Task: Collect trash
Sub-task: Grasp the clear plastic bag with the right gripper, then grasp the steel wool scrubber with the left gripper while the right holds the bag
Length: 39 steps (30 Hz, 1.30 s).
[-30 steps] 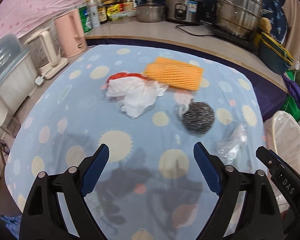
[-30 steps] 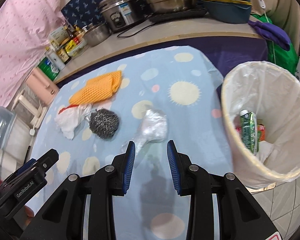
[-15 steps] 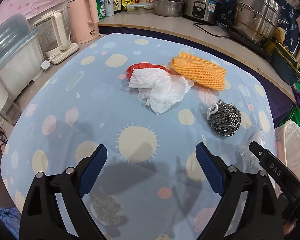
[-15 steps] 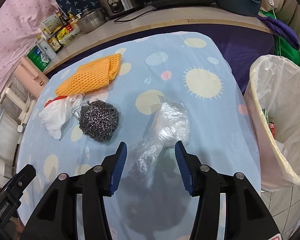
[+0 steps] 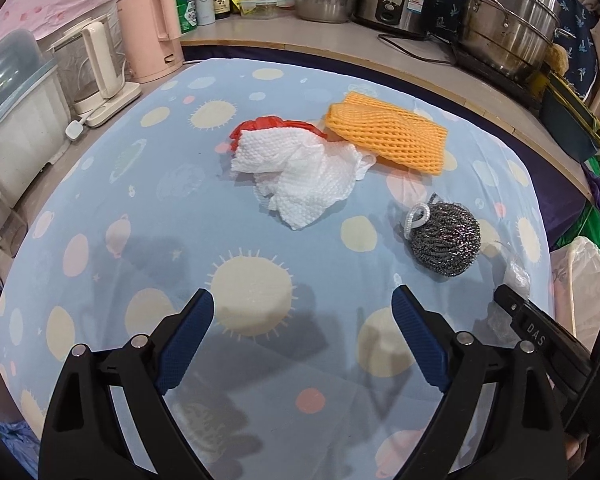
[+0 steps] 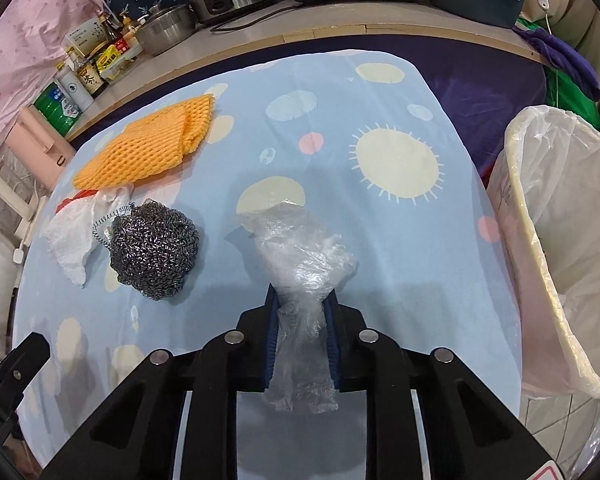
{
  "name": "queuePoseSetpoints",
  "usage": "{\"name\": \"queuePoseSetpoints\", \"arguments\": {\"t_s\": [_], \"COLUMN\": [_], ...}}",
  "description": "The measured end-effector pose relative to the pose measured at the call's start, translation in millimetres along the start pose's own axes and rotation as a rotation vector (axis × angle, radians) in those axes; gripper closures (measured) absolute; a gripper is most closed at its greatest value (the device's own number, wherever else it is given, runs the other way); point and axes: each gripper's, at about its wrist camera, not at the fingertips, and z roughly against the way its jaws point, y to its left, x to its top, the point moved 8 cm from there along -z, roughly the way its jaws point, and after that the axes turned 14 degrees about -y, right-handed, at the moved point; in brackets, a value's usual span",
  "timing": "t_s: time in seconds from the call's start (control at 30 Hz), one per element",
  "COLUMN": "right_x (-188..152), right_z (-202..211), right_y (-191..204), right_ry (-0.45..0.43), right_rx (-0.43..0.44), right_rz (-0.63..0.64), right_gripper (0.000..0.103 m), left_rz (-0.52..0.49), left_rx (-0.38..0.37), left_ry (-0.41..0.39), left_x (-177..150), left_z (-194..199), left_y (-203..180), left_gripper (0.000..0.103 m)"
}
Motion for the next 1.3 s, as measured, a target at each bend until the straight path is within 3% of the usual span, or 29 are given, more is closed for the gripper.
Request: {"name": "queuePoseSetpoints", "arguments": {"t_s": [0.5,0.93,1.03,1.17,1.3], "right_x": [9,16,17,18,19], "right_z": [31,31,28,27,27], "right_y": [-16,-22,-23,-24,-25], "right_ry": [-0.044,-0.049,-0.047,-0.047,-0.049], "right_rx": [0.027,0.032,0.033,0.035,0.039], "right_rz": [-0.03,-0.046,-0.048,-0.054,-0.053], "right_gripper": [0.089,0.089,0.089,0.089,0.089], "left_rz": [-0.061,-0.094,-0.097,-0.111,-0.108], "left_rx": [-0.122,-0.127,-0.136,-0.146,-0.155], "left_ry": [-0.013,0.018,0.029,0.06,0.062], "left_x": [18,18,17,10,8], "left_z": [-26,-63,-69,-73,-69], "left_y": [-77,-111,-115,-117,-116], "left_gripper": [0.008,0.009,0.018,0.037,0.04]}}
